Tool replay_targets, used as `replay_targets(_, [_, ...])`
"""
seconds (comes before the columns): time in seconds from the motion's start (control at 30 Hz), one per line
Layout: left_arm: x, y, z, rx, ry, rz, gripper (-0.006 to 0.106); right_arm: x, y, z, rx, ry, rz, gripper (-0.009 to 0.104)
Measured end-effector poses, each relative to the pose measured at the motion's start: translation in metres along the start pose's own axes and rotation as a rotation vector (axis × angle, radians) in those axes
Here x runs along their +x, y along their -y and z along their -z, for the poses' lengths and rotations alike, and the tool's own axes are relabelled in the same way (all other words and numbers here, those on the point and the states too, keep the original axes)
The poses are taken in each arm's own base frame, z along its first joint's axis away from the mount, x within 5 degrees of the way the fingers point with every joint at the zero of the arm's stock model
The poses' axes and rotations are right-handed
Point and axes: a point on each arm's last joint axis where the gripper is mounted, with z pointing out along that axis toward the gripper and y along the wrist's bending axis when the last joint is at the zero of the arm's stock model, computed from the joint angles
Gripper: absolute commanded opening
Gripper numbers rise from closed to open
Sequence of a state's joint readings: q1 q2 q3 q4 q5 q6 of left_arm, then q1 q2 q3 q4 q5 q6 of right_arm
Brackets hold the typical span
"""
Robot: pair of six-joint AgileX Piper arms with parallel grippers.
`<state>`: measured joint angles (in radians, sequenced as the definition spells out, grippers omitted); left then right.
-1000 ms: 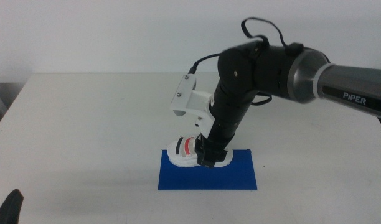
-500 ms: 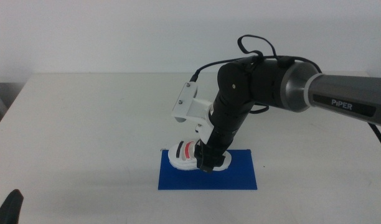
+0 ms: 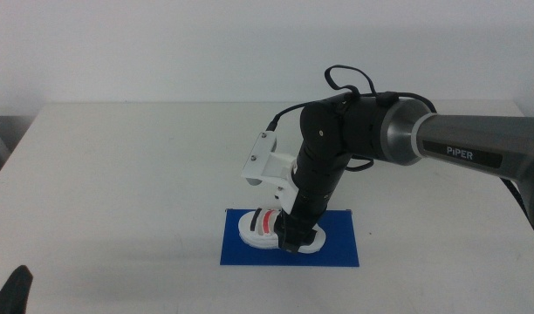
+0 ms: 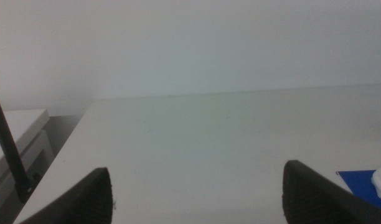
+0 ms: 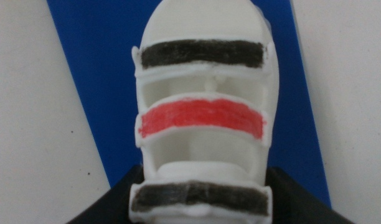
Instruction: Use one arm to grab the shoe from the table and place it on the mat.
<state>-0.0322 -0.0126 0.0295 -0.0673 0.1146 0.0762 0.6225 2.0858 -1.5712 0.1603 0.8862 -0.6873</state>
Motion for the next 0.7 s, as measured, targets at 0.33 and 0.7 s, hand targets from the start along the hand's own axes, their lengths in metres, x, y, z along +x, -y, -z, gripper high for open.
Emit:
replay_targets(0.33, [0.000, 0.000, 0.000, 0.000, 0.000, 0.000, 0.094, -0.002, 0.000, 0.013, 0.021, 0.030, 0.003, 0.088])
replay_targets(0.7, [0.000, 0.000, 0.000, 0.000, 0.000, 0.000, 0.094, 0.048, -0.024, 0.156, 0.243, 0.394, -0.282, 0.087])
